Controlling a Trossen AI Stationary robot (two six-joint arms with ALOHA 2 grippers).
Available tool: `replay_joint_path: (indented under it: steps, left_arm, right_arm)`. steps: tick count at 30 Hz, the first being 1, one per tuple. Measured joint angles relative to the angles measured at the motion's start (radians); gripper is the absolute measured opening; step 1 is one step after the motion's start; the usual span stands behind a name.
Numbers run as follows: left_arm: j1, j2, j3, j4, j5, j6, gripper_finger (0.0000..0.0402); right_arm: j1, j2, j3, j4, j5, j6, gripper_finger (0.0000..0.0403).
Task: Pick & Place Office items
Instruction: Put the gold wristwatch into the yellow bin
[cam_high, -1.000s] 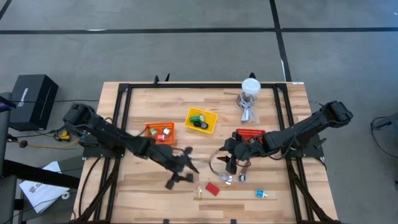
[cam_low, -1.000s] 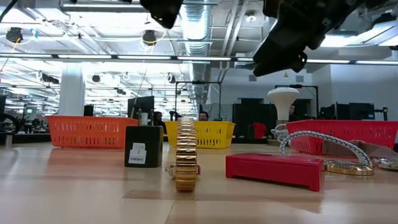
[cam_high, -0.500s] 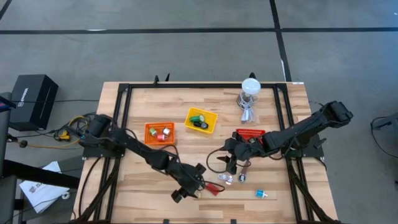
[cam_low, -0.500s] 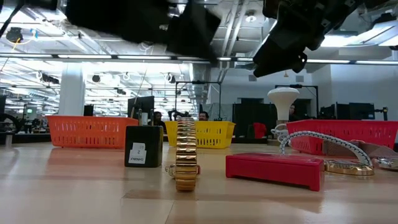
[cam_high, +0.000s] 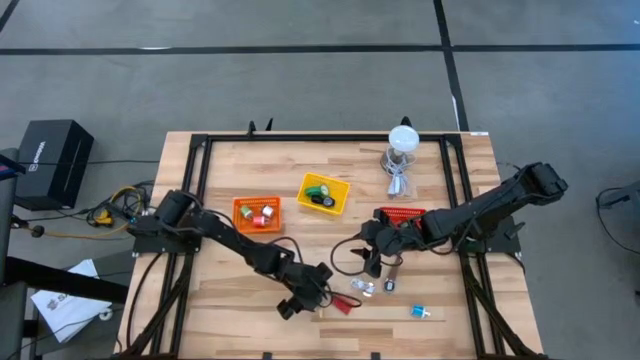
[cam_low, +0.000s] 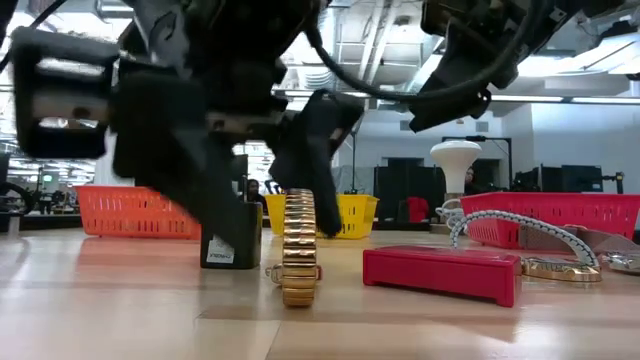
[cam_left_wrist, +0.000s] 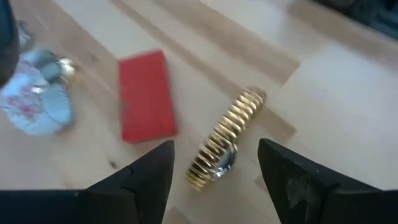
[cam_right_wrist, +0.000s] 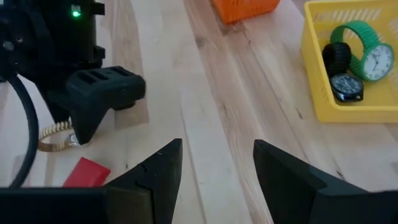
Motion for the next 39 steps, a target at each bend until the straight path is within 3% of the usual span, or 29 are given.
replay_joint_path:
  steps: [8, 25, 31, 39]
  left_arm:
    - [-0.002, 0.015, -0.001, 0.01, 0.007, 0.02, 0.0189]
    - [-0.002, 0.011, -0.001, 0.024, 0.003, 0.019, 0.0034]
    - [-0.002, -0.039, -0.001, 0.017, -0.045, 0.019, 0.0036]
    - [0.007, -0.275, -0.001, -0.046, -0.147, 0.019, 0.0027]
  right_arm:
    - [-0.005, 0.0, 0.0, -0.022, -0.001, 0.0, 0.0189]
    - [-0.005, 0.0, 0.0, -0.022, -0.003, 0.0, 0.0189]
    - [-0.005, 0.0, 0.0, -0.021, -0.003, 0.0, 0.0189]
    - [-0.005, 0.0, 0.0, -0.021, -0.003, 0.0, 0.0189]
